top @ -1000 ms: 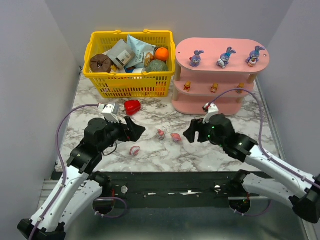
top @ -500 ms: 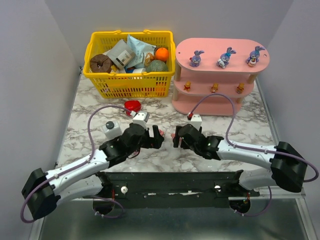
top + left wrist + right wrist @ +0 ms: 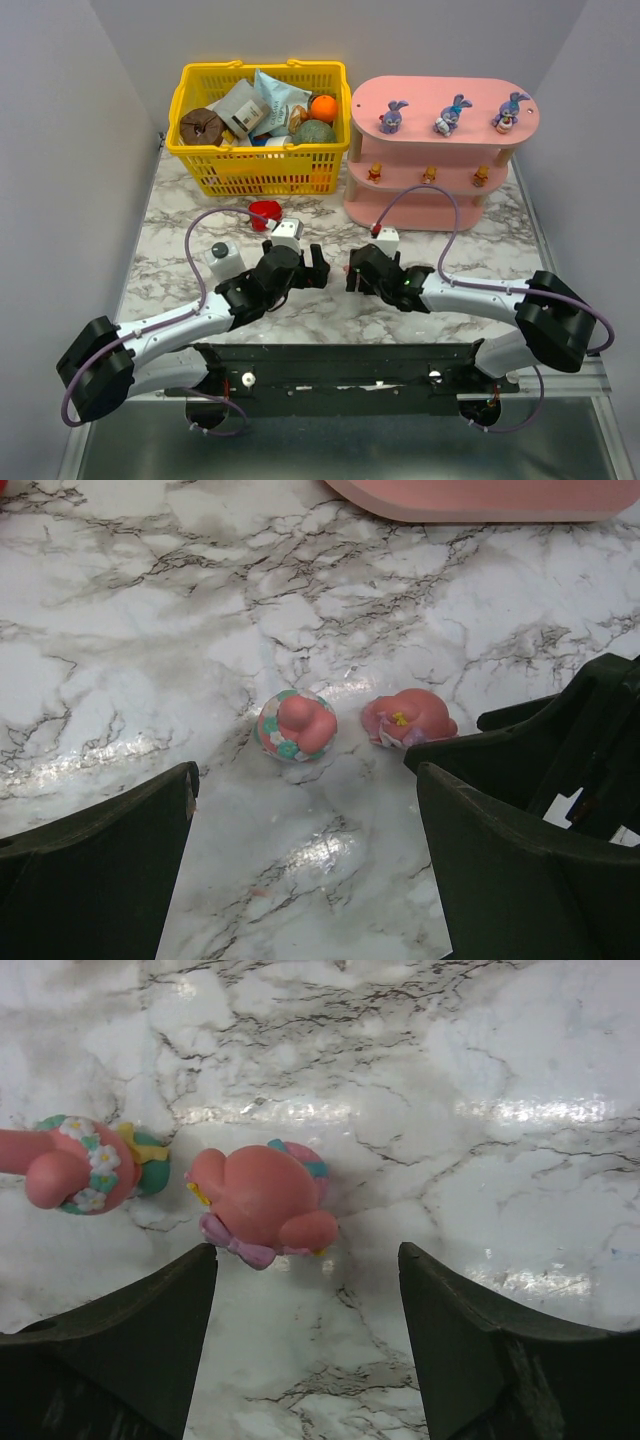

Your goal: Place and organize the plastic toys onto the shelf

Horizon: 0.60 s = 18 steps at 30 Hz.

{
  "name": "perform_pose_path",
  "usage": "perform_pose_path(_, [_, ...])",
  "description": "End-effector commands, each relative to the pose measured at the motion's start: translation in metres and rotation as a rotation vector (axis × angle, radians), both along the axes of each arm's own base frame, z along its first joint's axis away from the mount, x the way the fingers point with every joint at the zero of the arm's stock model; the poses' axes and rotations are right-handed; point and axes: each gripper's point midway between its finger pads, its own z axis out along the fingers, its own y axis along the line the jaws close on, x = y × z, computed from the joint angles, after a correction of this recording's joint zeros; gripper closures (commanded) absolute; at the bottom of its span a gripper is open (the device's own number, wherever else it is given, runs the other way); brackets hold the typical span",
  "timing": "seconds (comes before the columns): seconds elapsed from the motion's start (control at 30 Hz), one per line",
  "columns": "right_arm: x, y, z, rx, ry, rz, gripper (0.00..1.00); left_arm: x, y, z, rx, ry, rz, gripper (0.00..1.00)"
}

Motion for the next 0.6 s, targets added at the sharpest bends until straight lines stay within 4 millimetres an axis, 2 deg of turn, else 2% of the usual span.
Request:
perform_pose_path(0.0, [0.007,-0.024,-0.004,-0.027,-0.020,-0.072,0.20,0.007,0.001,0.000,0.017,-0.042,0.020,0.01])
perform_pose_path(0.23, [0.016,-0.040,0.002,-0.049,-0.034,-0.106,0.21,0.008,-0.001,0.004,0.011,-0.048,0.007,0.01])
perform_pose_path(0.43, [0.007,-0.021,0.015,0.024,-0.067,-0.008,0.18,0.005,0.001,0.011,0.000,-0.057,0.004,0.01])
perform_pose_path(0.57, [0.005,-0.005,0.013,0.023,-0.064,0.018,0.14,0.003,0.003,0.017,-0.009,-0.058,0.005,0.01])
